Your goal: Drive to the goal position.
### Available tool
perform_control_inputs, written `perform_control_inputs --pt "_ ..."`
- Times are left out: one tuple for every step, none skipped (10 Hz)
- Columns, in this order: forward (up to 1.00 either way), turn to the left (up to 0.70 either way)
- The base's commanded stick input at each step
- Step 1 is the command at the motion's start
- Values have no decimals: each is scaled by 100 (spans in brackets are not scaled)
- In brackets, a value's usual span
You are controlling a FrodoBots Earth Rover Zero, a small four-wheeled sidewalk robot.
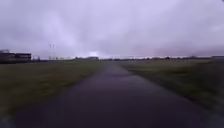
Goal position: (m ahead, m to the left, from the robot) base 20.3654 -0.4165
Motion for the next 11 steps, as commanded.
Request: perform_control_inputs --pt "100 0" --pt "100 0" --pt "100 0" --pt "100 0" --pt "100 0" --pt "100 0" --pt "100 0" --pt "100 0" --pt "100 0" --pt "100 0" --pt "100 0"
